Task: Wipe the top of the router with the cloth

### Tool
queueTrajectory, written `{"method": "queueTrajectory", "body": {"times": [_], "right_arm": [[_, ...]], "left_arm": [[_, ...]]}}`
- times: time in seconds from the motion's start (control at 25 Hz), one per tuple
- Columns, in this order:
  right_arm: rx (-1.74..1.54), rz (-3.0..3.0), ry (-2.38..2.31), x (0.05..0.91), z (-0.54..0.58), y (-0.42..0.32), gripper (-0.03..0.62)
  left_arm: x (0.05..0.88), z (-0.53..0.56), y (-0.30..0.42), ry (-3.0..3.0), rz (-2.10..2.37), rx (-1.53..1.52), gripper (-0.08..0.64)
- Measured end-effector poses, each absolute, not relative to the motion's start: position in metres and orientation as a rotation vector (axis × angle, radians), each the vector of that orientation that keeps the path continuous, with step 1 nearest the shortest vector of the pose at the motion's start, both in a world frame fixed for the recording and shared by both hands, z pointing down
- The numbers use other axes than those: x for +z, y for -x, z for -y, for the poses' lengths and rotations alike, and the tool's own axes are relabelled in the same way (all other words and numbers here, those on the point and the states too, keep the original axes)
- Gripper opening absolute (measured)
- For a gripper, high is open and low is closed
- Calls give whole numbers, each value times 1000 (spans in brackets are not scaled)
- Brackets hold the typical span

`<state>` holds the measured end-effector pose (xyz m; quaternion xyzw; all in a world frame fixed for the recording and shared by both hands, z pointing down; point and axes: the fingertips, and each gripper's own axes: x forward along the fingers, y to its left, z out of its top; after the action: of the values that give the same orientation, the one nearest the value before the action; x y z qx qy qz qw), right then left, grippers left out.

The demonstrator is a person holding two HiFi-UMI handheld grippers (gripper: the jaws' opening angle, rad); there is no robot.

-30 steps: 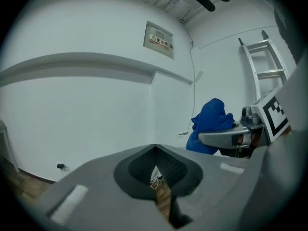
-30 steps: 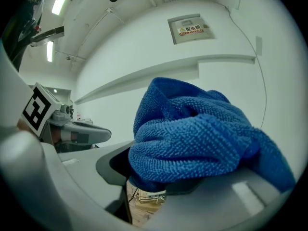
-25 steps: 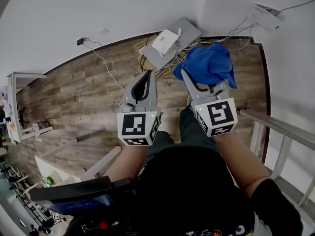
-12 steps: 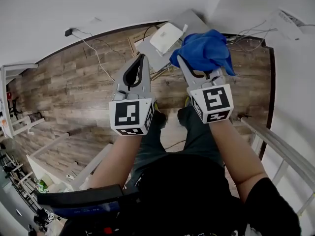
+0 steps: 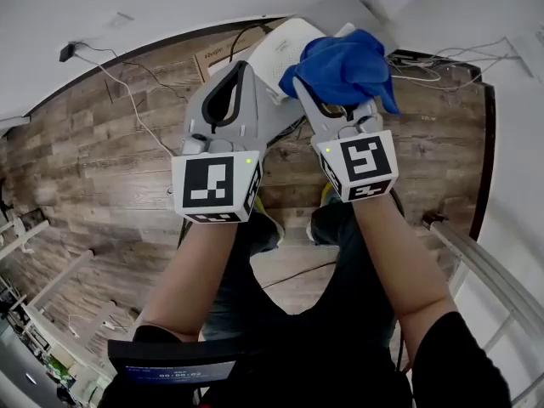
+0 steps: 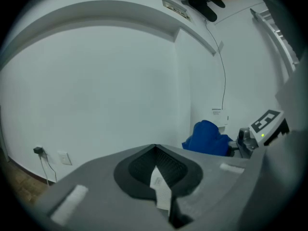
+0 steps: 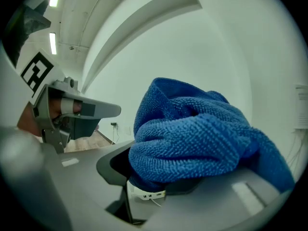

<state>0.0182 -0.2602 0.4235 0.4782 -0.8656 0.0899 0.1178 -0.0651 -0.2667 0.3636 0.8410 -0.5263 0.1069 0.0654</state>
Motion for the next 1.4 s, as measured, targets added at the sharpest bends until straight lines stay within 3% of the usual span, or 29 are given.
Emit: {"method": "queueTrajectory", "body": {"times": [0.48,1.04,1.4], "right_arm": [[6,2499,-1329,540,278,7,179],[-165,2256,-1422,544,333,-26,176],[-168,2279,-1325,543,355,3,176]], "left_arm": [[466,318,83,-2637,1597,124,2],[484,316,85,-2647,1551,109,2],[488,319,97,-2631,1563,203,2]]}}
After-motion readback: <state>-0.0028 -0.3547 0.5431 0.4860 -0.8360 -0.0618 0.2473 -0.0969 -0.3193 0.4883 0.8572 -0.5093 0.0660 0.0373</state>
